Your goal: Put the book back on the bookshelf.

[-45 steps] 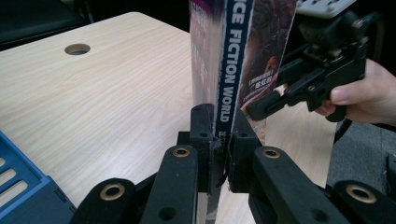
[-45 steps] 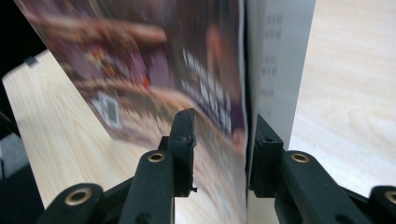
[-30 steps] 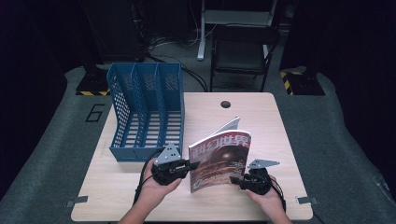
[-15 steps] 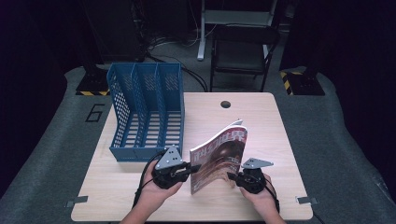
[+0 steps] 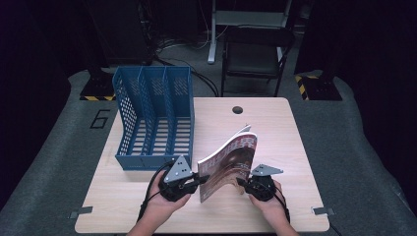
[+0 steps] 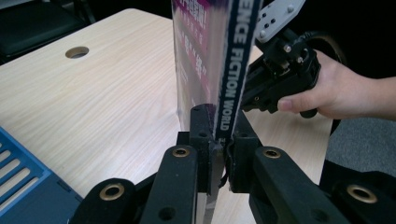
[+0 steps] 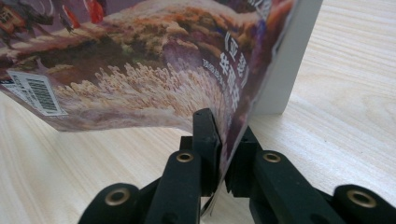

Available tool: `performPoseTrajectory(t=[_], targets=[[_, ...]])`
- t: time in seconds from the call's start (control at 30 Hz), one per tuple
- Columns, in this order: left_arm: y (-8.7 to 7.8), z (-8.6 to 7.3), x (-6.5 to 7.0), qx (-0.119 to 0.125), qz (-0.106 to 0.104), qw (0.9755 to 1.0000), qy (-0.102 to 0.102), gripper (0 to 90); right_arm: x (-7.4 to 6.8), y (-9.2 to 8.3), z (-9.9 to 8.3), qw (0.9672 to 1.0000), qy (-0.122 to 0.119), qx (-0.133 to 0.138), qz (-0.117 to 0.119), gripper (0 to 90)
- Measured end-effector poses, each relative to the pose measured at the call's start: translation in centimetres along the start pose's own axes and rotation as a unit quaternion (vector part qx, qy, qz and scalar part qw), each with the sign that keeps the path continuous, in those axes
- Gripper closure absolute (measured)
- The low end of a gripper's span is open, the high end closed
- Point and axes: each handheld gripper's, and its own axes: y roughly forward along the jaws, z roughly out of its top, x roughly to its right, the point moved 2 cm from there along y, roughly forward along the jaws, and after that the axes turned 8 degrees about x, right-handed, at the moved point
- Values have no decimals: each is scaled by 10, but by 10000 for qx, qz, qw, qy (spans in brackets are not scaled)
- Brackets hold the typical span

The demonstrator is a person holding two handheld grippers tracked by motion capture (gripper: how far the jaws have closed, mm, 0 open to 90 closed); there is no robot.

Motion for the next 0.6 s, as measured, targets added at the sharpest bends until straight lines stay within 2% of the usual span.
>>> performPoseTrajectory(t=[0.07,0.13,0.2,0.33,0.4,0.6], targets=[[-1,0,-2,-33,-3,10000,60,829,1,-1,0,9999,112,-28,-8,755],[0,1,-2,-19,8,10000,-44,826,3,-3,0,9998,197,31,-37,663],[0,1,-2,-28,11,10000,-59,823,4,-4,2,9996,260,76,12,623],[0,2,-1,-88,-37,9999,-89,806,4,-6,2,9998,182,84,2,591],[1,4,-1,-72,-103,9998,-125,765,3,-6,2,9998,184,53,-8,586],[2,13,0,-80,-72,9999,-118,679,4,-6,2,9999,102,50,8,574]])
